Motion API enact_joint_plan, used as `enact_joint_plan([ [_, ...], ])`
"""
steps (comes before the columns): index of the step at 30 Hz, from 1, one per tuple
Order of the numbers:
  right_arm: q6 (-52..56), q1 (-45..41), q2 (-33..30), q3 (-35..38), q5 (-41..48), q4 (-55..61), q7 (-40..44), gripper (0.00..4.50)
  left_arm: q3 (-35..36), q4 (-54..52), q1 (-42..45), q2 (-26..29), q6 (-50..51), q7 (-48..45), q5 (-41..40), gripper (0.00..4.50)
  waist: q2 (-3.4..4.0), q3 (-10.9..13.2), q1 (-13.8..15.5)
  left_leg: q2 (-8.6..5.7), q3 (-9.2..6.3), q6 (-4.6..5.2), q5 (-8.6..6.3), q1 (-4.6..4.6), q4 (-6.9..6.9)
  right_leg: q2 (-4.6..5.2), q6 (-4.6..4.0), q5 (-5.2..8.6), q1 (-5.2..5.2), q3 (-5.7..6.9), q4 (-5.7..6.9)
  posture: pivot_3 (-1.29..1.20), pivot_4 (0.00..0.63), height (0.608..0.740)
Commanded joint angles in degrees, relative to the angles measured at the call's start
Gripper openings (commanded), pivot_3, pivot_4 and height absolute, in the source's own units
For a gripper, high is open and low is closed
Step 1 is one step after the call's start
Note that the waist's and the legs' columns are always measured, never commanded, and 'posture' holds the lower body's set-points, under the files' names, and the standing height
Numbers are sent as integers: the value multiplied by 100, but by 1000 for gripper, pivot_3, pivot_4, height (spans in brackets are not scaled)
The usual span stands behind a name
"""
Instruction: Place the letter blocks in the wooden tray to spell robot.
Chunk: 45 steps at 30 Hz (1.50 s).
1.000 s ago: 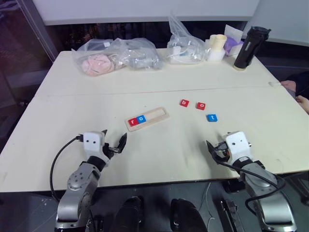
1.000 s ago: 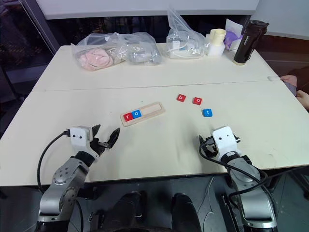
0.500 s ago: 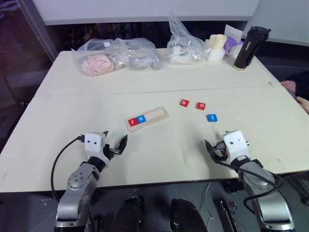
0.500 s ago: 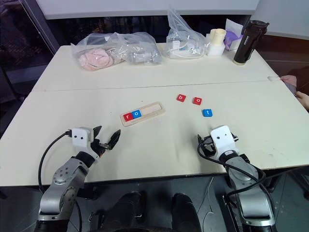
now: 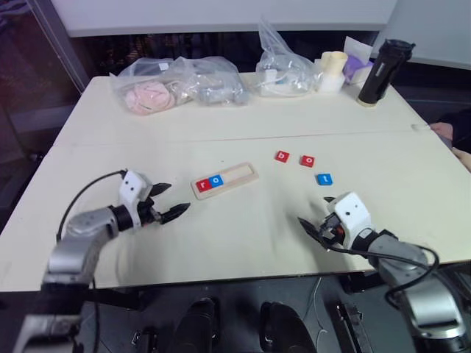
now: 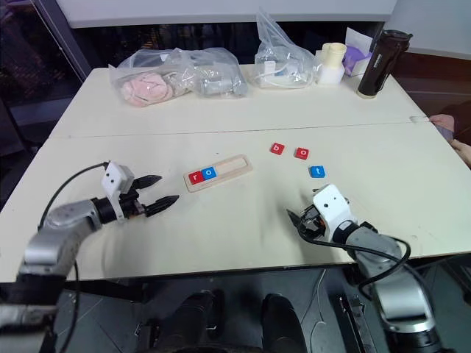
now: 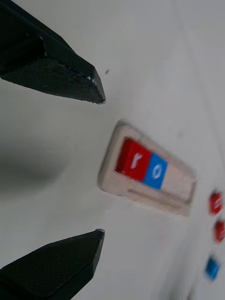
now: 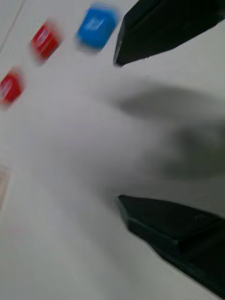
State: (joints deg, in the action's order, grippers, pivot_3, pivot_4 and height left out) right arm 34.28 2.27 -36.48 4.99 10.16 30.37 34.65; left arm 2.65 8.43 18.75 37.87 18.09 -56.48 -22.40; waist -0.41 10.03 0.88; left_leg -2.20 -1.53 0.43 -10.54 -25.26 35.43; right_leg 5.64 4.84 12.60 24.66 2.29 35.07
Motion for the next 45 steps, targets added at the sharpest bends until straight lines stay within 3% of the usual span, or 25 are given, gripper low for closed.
enact_joint_plan([
  [1, 354, -157, -494, 247, 731, 642, 775, 4462, -432, 1155, 818, 130, -580, -1041, 375, 4500, 0, 0, 2, 1, 0, -1, 0, 1, 1, 2, 0, 0, -2, 1, -1, 0, 150, 725],
  [7, 813, -415, -1040, 459, 1357, 987, 1134, 4462, -883, 3088, 2091, -94, -1558, -1822, 1021, 4500, -18, 9, -11, 0, 1, 6, -2, -7, 2, 14, 0, -2, 1, 5, -4, 0, 150, 725],
  [16, 1022, -653, -1225, 425, 1525, 1103, 973, 4462, -973, 4461, 2879, -497, -2436, -1929, 1525, 4500, -35, 19, -4, -1, 0, 9, -2, -14, 19, 17, 3, -4, 0, 10, 0, 0, 150, 725],
  [45, 1304, -805, -1205, 306, 1738, 1373, 394, 4462, -934, 5698, 3443, -1118, -3252, -1466, 2092, 4500, -41, 23, 60, -2, -1, 24, -11, -17, 69, 22, 25, -18, -21, 16, 3, 0, 150, 725],
])
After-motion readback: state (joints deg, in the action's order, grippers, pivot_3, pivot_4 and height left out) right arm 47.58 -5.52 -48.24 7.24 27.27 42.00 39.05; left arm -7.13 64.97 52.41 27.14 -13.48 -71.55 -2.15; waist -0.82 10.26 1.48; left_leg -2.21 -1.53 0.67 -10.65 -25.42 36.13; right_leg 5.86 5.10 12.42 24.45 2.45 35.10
